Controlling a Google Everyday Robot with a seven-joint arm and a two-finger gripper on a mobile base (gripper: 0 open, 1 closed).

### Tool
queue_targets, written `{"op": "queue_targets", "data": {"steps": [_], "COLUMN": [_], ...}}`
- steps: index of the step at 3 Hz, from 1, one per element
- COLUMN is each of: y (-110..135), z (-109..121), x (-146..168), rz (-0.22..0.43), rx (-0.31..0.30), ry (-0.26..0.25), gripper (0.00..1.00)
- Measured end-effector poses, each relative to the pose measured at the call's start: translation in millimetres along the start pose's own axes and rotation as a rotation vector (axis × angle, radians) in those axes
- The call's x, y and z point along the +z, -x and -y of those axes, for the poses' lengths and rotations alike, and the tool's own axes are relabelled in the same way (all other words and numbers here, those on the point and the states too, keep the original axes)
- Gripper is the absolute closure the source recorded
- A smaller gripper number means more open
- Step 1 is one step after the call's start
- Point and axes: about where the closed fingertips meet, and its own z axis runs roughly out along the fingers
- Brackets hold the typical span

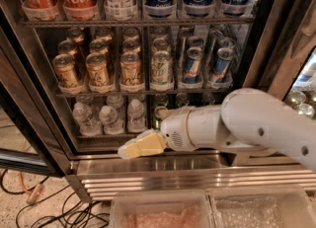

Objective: Pick orange can from middle shelf of fridge

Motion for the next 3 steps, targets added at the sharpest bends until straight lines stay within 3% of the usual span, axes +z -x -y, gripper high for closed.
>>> {"op": "queue_targets", "data": {"steps": [1, 2, 3], "y": [10.7, 31.0, 31.1], "z": [15.2, 45.2, 45.2], "x": [17.8, 25.8, 25.9], "rz": [0.057, 0.121, 0.122], "rx": [0.01, 0.02, 0.02], "ry": [-0.095, -0.231, -0.231], "gripper": [0.0, 0.0, 0.0]}}
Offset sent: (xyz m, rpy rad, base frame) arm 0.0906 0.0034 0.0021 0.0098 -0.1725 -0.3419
